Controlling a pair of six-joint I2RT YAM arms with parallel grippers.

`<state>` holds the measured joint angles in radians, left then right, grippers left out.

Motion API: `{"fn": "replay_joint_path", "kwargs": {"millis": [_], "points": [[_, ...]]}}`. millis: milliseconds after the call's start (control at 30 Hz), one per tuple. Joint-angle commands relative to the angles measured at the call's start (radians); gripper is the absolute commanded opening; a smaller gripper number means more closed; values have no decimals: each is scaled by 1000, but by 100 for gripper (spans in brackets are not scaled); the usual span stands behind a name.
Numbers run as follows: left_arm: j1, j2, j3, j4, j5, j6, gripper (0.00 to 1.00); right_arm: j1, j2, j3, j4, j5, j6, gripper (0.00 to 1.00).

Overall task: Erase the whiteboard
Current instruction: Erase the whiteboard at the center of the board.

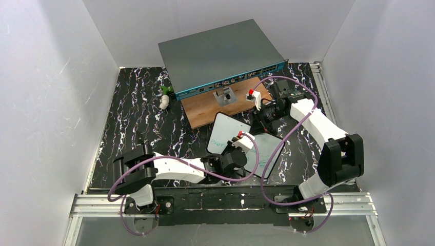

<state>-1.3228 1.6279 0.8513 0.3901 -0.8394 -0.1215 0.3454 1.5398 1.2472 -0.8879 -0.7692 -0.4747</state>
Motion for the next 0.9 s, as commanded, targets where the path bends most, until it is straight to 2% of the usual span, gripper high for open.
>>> {"fn": "replay_joint_path", "kwargs": {"millis": [0,300,500,633,867], "points": [[42,-60,44,73,36,9,0,27,1,5,-17,18,-73,1],[42,-111,-104,23,50,-180,0,28,0,6,-17,16,-76,1],[20,-99,-151,-1,66,-231,0,27,-1,6,-17,17,-74,1],[17,-87,-113,-10,75,-200,0,27,-1,6,-17,16,-74,1],[25,-65,21,-15,60,-24,0,27,-4,7,-19,15,-75,1]]}}
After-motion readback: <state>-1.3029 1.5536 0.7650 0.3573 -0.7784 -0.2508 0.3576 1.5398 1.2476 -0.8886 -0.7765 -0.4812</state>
